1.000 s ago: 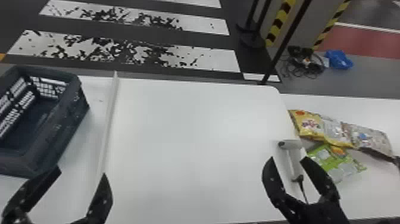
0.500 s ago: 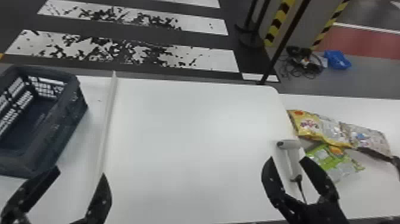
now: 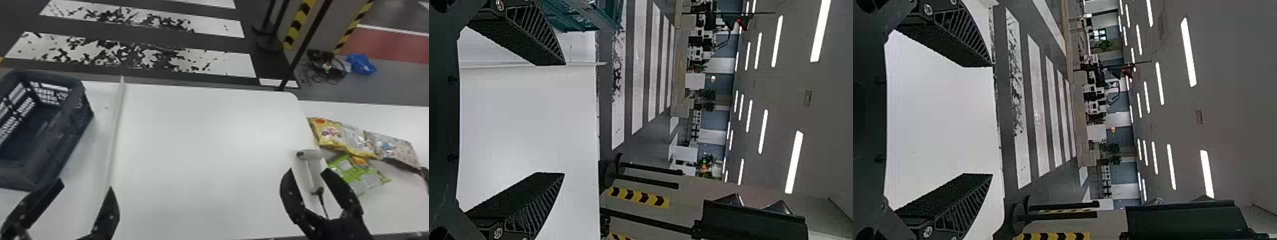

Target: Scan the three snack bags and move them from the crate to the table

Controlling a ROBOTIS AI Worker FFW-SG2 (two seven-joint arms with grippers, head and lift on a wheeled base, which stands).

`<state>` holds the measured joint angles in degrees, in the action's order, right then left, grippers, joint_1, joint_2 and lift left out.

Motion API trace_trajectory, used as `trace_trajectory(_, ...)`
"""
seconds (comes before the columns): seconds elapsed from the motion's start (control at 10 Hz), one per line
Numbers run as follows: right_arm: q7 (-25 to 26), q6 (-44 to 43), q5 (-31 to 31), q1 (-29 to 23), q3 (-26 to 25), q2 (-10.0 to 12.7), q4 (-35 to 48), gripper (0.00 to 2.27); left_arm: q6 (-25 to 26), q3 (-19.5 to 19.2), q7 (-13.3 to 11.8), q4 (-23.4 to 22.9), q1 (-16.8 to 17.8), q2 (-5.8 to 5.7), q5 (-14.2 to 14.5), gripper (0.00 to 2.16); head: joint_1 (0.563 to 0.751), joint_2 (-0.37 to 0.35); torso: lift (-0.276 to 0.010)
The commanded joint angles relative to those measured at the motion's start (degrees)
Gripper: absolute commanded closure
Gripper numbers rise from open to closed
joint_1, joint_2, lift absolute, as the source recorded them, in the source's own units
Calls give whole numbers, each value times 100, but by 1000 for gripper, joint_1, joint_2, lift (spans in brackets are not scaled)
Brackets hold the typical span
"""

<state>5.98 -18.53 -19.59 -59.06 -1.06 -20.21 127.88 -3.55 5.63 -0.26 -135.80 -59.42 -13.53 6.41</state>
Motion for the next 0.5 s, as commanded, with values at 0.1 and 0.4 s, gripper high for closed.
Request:
trace_trajectory(0.1, 0, -84, 7, 0, 27, 0, -35, 87, 0, 0, -44, 10, 0, 0, 0, 83, 695, -196, -62)
trace_trajectory(0.4, -26, -260, 43, 0, 45, -9, -79, 103, 0, 0, -79, 10, 0, -9, 9, 83, 695, -200, -62)
